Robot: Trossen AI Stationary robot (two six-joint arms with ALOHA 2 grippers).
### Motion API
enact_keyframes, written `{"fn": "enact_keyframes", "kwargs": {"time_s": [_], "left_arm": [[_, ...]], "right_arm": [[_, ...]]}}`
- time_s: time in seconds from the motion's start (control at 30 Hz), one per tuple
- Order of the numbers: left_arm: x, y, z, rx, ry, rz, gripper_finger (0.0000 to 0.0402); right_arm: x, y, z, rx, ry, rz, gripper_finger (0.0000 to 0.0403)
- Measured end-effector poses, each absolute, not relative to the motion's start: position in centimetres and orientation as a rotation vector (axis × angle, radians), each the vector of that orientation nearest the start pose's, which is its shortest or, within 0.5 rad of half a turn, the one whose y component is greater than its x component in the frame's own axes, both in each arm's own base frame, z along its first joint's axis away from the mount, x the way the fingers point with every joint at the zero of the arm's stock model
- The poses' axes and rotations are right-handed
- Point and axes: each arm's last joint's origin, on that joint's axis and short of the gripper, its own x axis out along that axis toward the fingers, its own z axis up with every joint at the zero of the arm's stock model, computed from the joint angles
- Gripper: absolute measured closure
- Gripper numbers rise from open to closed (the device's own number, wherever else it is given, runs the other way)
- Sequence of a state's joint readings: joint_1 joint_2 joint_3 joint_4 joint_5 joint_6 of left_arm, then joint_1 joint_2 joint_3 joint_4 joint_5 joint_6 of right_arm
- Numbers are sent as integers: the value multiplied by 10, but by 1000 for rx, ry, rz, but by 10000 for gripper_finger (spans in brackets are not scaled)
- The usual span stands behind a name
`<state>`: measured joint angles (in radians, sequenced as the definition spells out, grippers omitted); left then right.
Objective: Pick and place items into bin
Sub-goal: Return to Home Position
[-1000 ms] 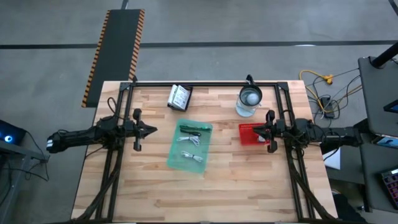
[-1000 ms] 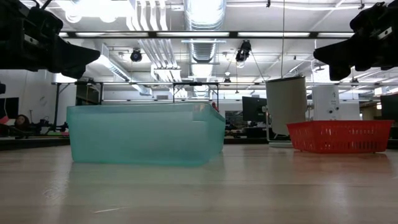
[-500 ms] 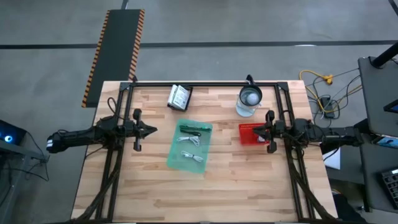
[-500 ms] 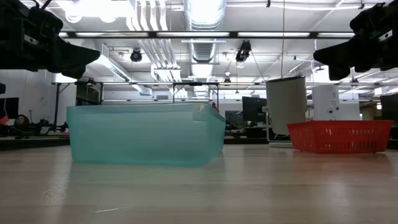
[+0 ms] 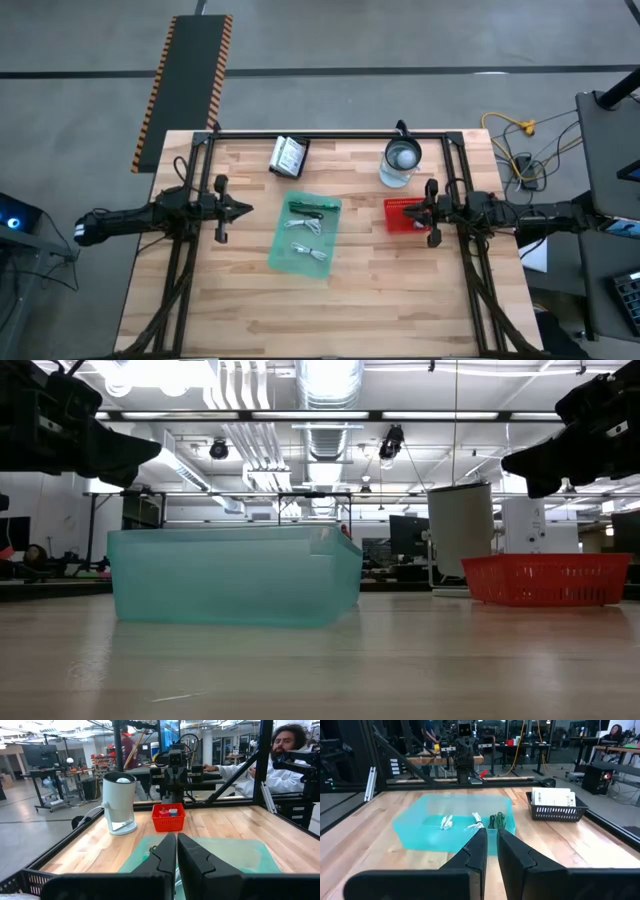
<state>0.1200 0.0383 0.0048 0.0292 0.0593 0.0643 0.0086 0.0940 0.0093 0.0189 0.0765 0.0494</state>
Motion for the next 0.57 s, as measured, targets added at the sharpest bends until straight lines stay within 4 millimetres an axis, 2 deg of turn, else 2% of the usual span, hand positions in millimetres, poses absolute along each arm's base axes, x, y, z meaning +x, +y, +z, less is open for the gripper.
{"fn": "enact_keyframes", "kwargs": {"time_s": [0.37,0.57], "left_arm": [[99,10,166,63,0,60,402],[99,10,166,63,-4,60,402]], "right_arm": [[103,-1,172,48,-50,-68,370],[103,-1,172,25,-49,-68,370]]}}
